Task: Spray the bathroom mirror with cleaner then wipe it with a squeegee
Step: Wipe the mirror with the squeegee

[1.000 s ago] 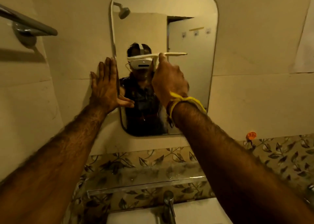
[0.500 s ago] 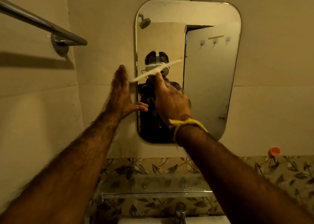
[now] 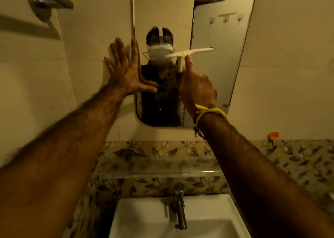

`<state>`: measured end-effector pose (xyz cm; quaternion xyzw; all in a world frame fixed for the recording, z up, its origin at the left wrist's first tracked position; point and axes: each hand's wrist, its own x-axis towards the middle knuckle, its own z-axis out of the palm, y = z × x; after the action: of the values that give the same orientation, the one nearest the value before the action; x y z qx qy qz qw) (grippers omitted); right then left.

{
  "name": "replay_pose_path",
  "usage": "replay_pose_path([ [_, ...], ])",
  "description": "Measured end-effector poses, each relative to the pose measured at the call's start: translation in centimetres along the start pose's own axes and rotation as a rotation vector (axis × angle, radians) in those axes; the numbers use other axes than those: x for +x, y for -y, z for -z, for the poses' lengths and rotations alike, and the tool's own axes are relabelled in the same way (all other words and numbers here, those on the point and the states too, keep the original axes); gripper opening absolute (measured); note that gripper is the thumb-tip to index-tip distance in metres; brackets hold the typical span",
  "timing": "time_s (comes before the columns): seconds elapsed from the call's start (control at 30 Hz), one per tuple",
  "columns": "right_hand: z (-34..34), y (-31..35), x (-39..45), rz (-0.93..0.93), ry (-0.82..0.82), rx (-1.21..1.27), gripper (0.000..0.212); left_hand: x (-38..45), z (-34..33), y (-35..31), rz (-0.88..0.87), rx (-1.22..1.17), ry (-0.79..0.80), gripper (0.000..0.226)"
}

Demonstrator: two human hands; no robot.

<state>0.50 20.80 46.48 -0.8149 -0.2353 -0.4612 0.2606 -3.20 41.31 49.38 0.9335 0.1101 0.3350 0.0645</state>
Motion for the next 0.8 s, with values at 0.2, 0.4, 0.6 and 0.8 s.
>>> replay_pose_path([
  [0.2,1.4,-4.7,-0.4,-0.156,-0.164,0.043,0.049,0.3,0.0,0.0,-0.016,0.037,-0.041,0.154],
  [0.4,2.9,-6.2,2.7,-0.408,-0.231,0.210,0.044,1.3,-2.4,-2.7,0.122,-0.024,-0.225,0.145],
  [0.6,1.0,-7.8,-3.1,-0.480,-0.156,0.231,0.041,1.4,-3.5,-1.7,0.087,0.011,-0.279,0.148],
  [0.8,1.2,-7.0,0.6,-0.581,-0.275,0.276,0.039,0.8,-3.6,-0.6,0.030,0.058,-0.242,0.153],
])
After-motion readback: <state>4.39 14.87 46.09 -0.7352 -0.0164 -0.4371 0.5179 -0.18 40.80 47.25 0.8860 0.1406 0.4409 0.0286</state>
